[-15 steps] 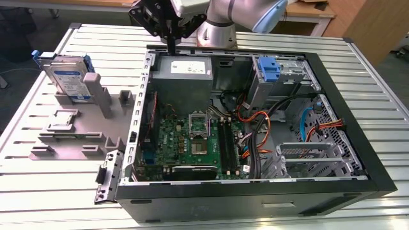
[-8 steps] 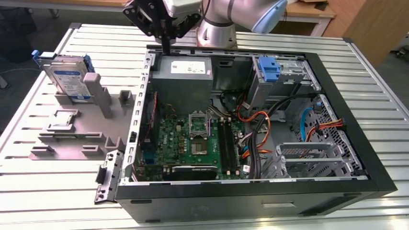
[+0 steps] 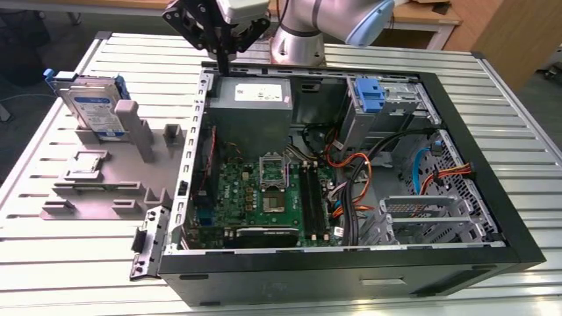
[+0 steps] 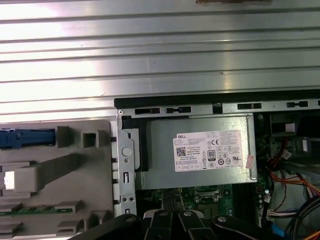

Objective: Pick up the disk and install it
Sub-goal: 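Reach for the disk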

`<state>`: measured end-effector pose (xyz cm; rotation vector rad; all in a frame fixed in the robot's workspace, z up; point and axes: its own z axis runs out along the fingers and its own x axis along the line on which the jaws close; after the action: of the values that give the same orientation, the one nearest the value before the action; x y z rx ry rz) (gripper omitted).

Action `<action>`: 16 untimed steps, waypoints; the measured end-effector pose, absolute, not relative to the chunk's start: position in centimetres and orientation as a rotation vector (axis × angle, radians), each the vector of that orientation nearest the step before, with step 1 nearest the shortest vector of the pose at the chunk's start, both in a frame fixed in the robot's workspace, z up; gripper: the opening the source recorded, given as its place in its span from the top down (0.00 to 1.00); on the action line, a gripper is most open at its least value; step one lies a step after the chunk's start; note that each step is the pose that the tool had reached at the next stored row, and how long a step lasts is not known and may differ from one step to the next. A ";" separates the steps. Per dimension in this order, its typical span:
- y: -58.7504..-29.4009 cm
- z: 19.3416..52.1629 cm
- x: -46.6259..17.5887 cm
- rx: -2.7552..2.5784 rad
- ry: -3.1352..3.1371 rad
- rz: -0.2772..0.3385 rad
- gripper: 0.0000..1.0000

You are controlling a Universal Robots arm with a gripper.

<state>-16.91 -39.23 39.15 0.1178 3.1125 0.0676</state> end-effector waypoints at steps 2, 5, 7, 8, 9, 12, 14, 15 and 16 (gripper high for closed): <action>-39.2 39.1 -17.0 0.118 3.112 0.068 0.90; -39.2 39.1 -17.1 0.118 3.112 0.068 0.90; -39.2 39.1 -17.1 0.118 3.112 0.068 0.90; -39.2 39.1 -17.2 0.118 3.112 0.068 0.90; -39.2 39.1 -17.2 0.118 3.112 0.068 0.90; -39.2 39.1 -17.4 0.118 3.112 0.068 0.90; -39.2 39.1 -17.4 0.118 3.113 0.068 0.90; -39.2 39.0 -17.5 0.118 3.112 0.068 0.90; -39.2 39.0 -17.6 0.118 3.113 0.068 0.90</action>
<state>-17.59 -39.22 39.03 0.1180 3.1125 0.0676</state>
